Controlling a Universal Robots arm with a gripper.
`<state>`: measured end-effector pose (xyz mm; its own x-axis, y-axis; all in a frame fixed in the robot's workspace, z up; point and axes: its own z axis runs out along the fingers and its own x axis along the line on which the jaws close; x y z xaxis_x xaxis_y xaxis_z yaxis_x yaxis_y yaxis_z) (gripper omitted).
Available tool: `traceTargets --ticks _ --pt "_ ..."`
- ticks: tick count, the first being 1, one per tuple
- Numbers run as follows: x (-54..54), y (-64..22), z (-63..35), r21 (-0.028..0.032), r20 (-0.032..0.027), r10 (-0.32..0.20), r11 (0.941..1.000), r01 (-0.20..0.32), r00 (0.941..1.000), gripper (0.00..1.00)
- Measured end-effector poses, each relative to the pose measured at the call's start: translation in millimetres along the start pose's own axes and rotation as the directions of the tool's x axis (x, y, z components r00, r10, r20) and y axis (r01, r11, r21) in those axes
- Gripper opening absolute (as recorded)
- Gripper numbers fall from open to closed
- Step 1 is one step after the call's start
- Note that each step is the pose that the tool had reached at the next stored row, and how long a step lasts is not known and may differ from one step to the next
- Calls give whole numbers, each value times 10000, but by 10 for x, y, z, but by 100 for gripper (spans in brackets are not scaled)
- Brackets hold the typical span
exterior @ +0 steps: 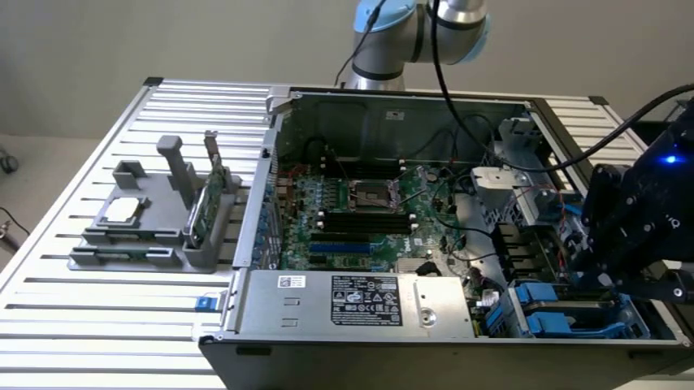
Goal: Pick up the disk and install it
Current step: 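Insert the first disk wire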
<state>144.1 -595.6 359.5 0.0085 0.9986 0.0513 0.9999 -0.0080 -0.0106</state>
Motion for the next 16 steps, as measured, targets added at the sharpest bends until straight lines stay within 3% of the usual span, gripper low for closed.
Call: traceTargets --ticks 2,8,10,11,12,16 --pt "2 -43 -57 -1 0 0 10000 0 10000 25" --pt "2 -276 -81 7 -5 0 10000 0 10000 25" --pt "9 -350 -89 8 -6 0 10000 0 10000 23" --pt "14 -379 -94 8 -4 1 10000 -1 10000 16" --pt "18 -400 -96 8 -5 0 10000 0 10000 11" --pt "21 -415 -96 8 -13 0 10000 0 10000 11"
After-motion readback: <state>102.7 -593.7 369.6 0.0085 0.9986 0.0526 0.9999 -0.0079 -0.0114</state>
